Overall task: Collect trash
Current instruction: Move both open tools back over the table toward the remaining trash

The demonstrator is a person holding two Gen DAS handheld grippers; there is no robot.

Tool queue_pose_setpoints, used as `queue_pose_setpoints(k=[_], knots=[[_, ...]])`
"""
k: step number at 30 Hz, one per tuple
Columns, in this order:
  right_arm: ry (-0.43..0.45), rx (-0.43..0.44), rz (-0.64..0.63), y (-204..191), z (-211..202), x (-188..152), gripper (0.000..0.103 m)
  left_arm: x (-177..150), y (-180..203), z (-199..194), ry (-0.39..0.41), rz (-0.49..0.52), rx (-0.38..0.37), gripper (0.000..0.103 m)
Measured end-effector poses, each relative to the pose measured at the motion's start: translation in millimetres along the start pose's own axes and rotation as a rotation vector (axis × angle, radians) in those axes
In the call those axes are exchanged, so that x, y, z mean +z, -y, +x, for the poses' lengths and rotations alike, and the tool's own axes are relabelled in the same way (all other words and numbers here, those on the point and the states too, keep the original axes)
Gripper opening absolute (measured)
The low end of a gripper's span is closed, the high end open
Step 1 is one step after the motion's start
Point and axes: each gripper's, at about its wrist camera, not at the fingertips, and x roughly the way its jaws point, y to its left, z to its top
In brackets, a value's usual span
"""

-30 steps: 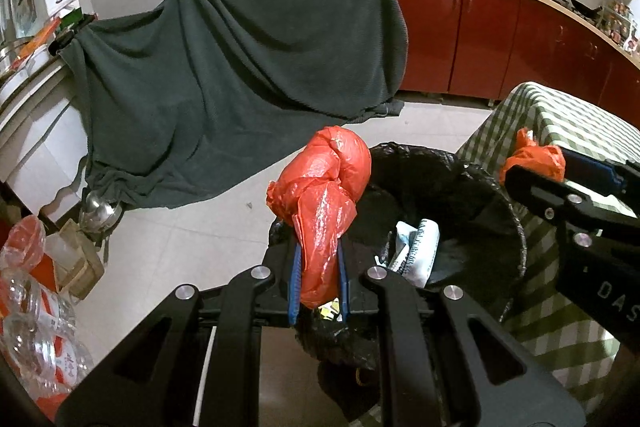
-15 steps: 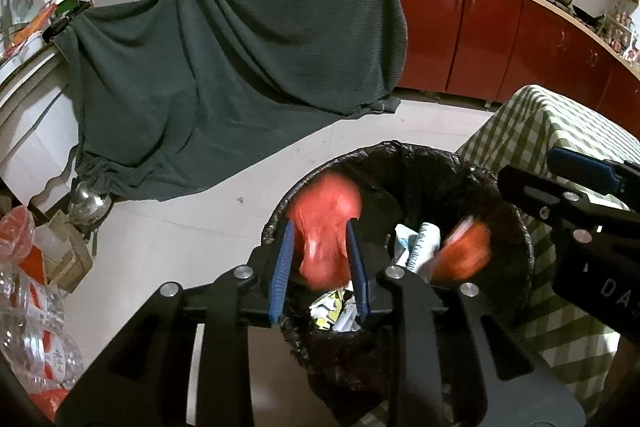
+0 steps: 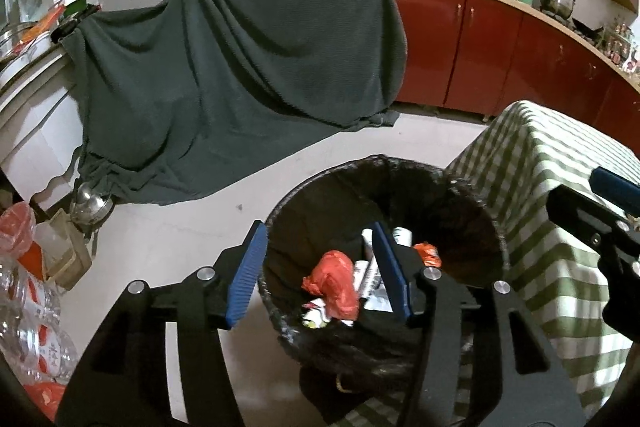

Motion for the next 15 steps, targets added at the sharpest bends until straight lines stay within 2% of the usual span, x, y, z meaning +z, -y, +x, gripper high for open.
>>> queue_pose_setpoints(k=[5, 8, 15], knots=[[0.024, -0.058, 0.026, 22.5, -26.5, -14.3, 0.076, -0.9, 22.3, -24.7, 0.038, 0.043, -0.034, 0.057], [0.025, -0.087, 0.052, 40.3, -42.1, -26.0, 0.076, -2.9, 39.6, -39.5, 0.048, 0.062, -0.08, 0.068], [0.047, -0.188, 0.101, 85.6, -81.7, -52.9, 0.076, -13.5, 99.0, -75.4, 0.082, 0.143, -0.153, 0.069]])
